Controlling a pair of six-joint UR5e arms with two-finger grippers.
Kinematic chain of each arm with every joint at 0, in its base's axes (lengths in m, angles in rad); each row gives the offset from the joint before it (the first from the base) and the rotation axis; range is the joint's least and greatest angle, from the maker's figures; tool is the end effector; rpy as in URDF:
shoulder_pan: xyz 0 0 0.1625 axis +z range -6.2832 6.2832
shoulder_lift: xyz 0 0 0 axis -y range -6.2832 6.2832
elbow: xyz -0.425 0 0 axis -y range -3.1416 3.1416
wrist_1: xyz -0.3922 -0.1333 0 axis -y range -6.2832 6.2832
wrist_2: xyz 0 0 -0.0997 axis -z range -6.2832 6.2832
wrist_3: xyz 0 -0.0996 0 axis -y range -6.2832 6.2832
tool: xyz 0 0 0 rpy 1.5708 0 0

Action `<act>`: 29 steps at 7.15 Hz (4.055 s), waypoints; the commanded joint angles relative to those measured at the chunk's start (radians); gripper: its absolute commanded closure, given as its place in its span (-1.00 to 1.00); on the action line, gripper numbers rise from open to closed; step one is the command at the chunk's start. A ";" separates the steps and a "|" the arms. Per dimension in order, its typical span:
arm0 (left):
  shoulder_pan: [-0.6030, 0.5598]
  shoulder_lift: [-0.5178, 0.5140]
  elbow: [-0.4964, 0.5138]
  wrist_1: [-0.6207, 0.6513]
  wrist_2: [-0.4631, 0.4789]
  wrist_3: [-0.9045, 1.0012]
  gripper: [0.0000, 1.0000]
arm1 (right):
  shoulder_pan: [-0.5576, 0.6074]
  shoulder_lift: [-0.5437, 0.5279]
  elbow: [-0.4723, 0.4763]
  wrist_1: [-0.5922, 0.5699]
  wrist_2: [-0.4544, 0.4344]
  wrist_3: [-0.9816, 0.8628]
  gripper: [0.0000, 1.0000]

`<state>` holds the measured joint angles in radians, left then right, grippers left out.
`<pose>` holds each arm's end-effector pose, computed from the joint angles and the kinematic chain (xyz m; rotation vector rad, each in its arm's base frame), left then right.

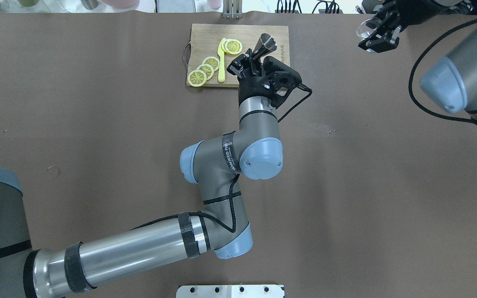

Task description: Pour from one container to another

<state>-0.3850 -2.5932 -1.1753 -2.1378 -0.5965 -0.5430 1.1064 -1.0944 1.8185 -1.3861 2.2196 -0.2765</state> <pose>0.6317 -0.4887 0.0819 1.3349 0.2739 -0.0407 -0.2090 -0.5804 0.2505 0.8486 -0.7102 -0.9613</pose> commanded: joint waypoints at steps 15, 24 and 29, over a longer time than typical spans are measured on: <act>-0.035 0.172 -0.161 -0.005 0.000 -0.002 1.00 | 0.058 -0.409 -0.565 1.508 -0.098 0.586 1.00; -0.054 0.361 -0.335 -0.027 0.000 -0.002 1.00 | -0.051 -0.397 -0.663 1.637 -0.250 0.721 1.00; -0.061 0.381 -0.357 -0.046 0.000 -0.002 1.00 | -0.138 -0.412 -0.722 1.731 -0.296 0.743 1.00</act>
<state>-0.4449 -2.2165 -1.5290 -2.1704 -0.5967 -0.5446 0.9880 -1.5022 1.1096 0.3226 1.9376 0.4682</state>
